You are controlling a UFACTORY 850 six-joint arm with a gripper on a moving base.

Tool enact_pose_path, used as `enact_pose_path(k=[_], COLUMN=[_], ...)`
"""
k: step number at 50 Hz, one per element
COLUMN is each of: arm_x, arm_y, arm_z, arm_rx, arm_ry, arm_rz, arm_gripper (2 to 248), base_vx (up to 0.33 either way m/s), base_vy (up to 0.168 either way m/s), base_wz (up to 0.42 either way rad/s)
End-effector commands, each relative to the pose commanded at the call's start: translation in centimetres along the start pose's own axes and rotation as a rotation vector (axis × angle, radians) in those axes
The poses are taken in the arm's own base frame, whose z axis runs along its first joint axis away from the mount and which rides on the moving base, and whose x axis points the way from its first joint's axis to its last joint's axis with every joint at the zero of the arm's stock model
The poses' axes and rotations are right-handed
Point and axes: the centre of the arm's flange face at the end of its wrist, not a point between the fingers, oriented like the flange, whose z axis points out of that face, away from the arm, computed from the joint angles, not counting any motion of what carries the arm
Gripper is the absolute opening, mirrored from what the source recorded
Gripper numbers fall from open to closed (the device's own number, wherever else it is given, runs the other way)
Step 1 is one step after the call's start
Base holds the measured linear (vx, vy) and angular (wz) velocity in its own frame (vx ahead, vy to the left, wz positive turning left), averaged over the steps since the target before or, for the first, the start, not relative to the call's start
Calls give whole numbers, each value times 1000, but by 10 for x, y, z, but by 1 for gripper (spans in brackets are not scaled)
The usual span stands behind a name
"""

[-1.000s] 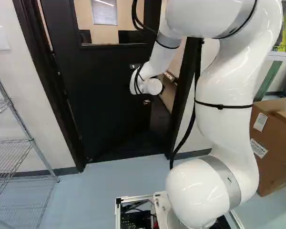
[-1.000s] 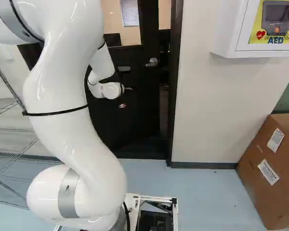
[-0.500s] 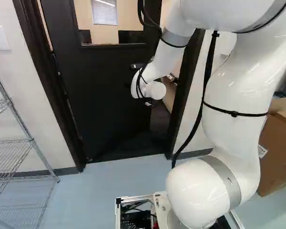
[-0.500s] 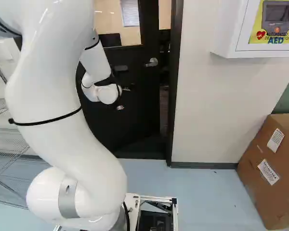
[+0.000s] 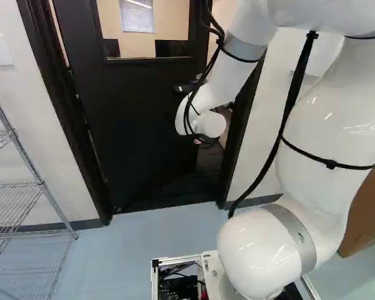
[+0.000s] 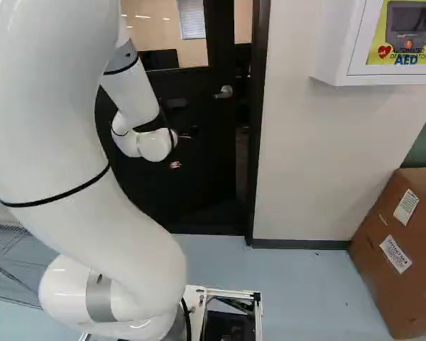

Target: Open the door and move inside

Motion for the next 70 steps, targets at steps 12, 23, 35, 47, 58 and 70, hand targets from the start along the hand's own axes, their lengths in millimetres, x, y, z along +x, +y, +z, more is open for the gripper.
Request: enact_pose_path(k=[12, 23, 35, 47, 58, 70], arm_x=[-7, -13, -17, -18, -18, -18], arm_y=[4, 8, 12, 12, 12, 12], arm_z=[-25, -48, -62, -62, -62, -62], arm_rx=[-10, -21, -30, -31, -31, -31], arm_ry=[-2, -1, 1, 1, 1, 1], arm_rz=[2, 5, 8, 8, 8, 8], arm_gripper=[247, 247, 247, 247, 247, 247], base_vx=[0, 0, 0, 0, 0, 0], base_vy=[0, 0, 0, 0, 0, 0], base_wz=[0, 0, 0, 0, 0, 0])
